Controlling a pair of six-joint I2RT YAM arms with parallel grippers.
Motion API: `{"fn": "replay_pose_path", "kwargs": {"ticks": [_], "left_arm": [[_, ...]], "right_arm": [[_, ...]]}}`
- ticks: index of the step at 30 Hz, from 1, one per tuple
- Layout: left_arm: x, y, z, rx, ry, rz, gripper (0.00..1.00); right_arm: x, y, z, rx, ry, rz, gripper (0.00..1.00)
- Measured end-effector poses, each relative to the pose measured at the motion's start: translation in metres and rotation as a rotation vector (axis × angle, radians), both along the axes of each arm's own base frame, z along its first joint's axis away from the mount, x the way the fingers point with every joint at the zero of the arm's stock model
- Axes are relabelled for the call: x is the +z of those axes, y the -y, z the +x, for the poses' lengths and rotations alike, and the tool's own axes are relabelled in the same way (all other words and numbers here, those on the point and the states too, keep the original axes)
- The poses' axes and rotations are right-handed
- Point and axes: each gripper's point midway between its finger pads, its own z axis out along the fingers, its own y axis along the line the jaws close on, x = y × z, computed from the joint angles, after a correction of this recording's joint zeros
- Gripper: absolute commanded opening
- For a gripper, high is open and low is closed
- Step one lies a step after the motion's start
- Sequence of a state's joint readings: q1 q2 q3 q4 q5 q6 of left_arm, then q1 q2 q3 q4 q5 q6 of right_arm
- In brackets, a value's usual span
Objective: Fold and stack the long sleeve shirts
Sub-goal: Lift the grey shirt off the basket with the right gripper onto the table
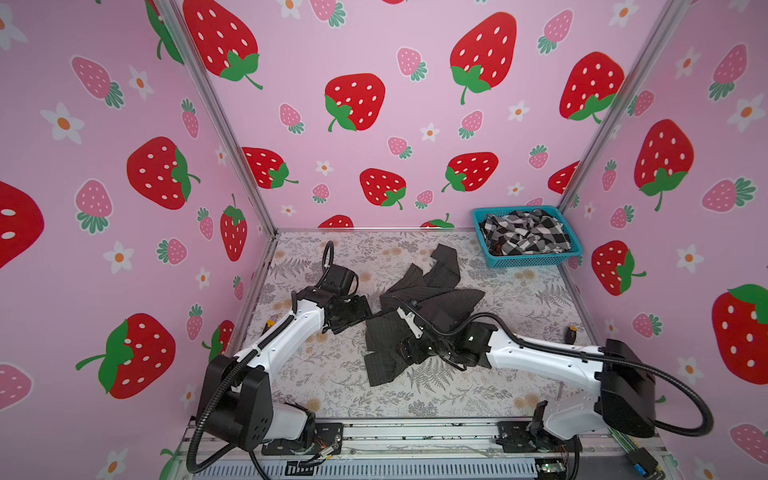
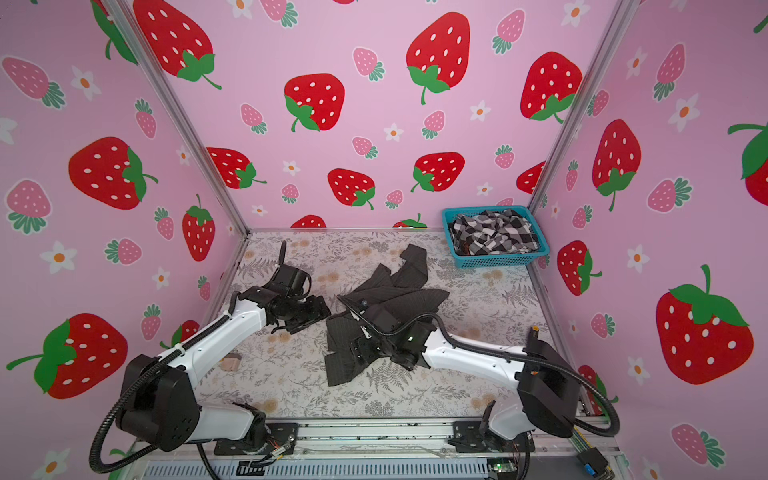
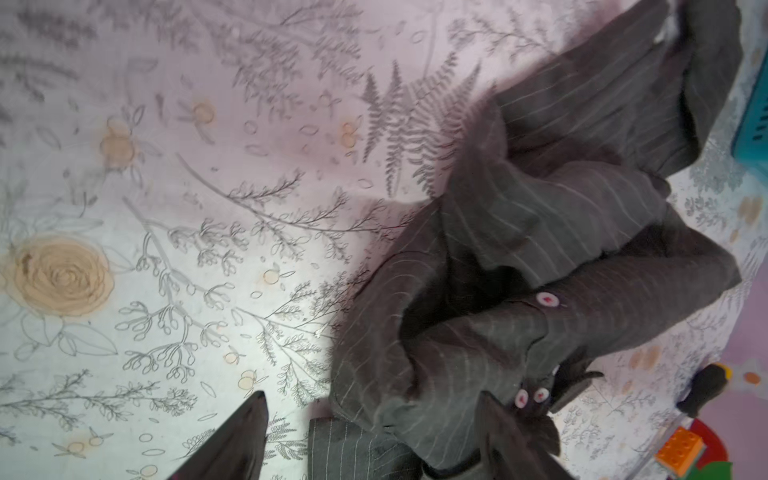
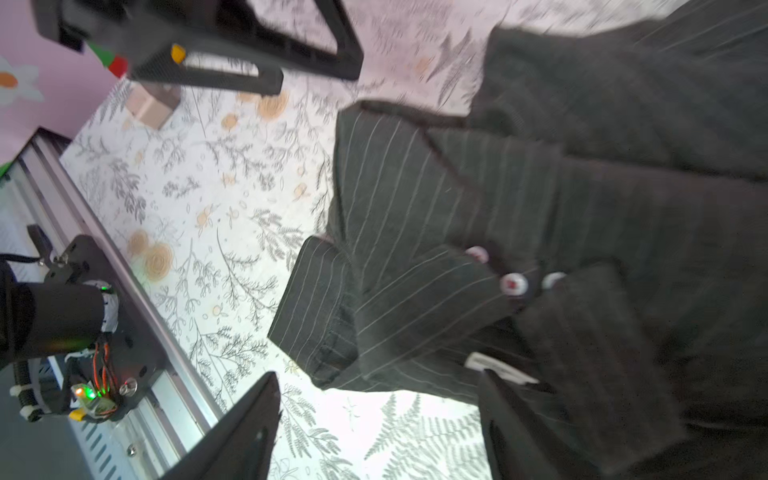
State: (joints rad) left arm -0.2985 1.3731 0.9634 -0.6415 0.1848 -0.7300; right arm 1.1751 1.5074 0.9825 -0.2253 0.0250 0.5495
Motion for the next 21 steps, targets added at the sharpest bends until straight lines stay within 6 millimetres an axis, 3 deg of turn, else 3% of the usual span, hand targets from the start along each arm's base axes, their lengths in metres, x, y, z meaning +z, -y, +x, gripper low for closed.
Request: {"fn": "replay_pose_path", "kwargs": {"ticks": [2, 5, 14, 19, 21], "left_arm": [[0.002, -0.004, 0.0, 0.026, 0.007, -0.024, 0.78], [0.013, 0.001, 0.005, 0.023, 0.049, -0.062, 0.76], [0.019, 0.008, 0.011, 0.014, 0.078, -0.102, 0.74], [0.02, 0.009, 0.011, 0.005, 0.082, -0.107, 0.73], [0.02, 0.01, 0.011, 0.002, 0.083, -0.108, 0.72]], "right_arm": [[-0.019, -0.006, -0.006, -0.013, -0.057, -0.014, 0.67], [-0.037, -0.011, -0.008, -0.054, -0.123, -0.015, 0.68], [-0.061, -0.015, -0.009, -0.174, -0.255, -0.042, 0.68], [-0.06, -0.021, -0.01, -0.174, -0.275, -0.03, 0.56], [-0.061, -0.026, -0.008, -0.173, -0.274, -0.029, 0.4]]}}
